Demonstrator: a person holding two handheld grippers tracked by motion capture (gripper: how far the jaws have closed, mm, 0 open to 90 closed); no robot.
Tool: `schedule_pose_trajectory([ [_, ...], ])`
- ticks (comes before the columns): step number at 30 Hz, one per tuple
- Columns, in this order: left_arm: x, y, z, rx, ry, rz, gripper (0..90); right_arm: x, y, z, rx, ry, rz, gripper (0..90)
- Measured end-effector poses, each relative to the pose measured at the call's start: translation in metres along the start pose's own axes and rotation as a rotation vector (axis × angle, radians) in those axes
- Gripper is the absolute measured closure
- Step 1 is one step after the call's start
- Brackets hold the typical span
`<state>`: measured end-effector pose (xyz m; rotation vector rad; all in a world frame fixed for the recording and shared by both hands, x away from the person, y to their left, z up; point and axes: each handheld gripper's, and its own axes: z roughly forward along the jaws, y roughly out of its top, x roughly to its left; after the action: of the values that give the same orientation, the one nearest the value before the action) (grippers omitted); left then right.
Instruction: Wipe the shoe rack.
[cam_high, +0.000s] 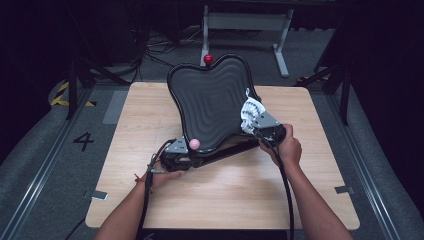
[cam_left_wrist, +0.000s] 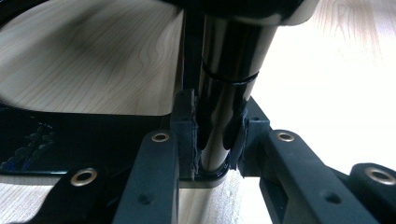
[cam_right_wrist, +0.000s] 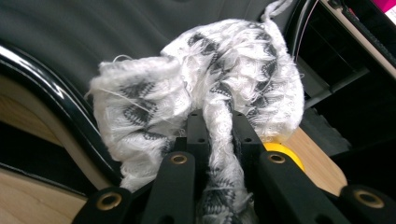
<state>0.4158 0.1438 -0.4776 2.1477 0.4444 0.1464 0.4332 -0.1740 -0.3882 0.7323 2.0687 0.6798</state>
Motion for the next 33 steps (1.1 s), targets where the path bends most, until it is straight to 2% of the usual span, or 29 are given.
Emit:
schedule_pose_trajectory([
  [3, -0.001, 0.000, 0.000, -0.006, -0.001, -0.005, 74.0, 0.002, 0.000, 0.001, 0.032, -0.008, -0.032, 82.0],
  [5, -0.002, 0.000, 0.000, -0.002, -0.002, -0.001, 74.1, 0.001, 0.000, 0.001, 0.033, -0.001, -0.022, 82.2],
  [6, -0.003, 0.000, 0.000, 0.003, -0.007, 0.004, 74.1, 0.000, -0.002, 0.000, 0.030, 0.017, 0.002, 82.4],
  [14, -0.015, -0.002, -0.001, 0.001, 0.043, 0.012, 74.2, 0.002, -0.003, -0.007, 0.047, 0.022, -0.006, 82.4],
  [20, -0.016, -0.002, -0.002, 0.013, 0.047, 0.010, 74.3, 0.004, -0.003, -0.009, -0.002, 0.068, 0.035, 81.9],
  [28, -0.016, -0.002, -0.001, 0.011, 0.043, 0.007, 74.3, 0.019, 0.010, -0.007, -0.059, 0.111, -0.008, 81.9],
  [33, -0.016, -0.002, -0.001, 0.008, 0.034, 0.009, 74.2, 0.032, 0.025, -0.004, -0.084, 0.140, -0.047, 81.9],
])
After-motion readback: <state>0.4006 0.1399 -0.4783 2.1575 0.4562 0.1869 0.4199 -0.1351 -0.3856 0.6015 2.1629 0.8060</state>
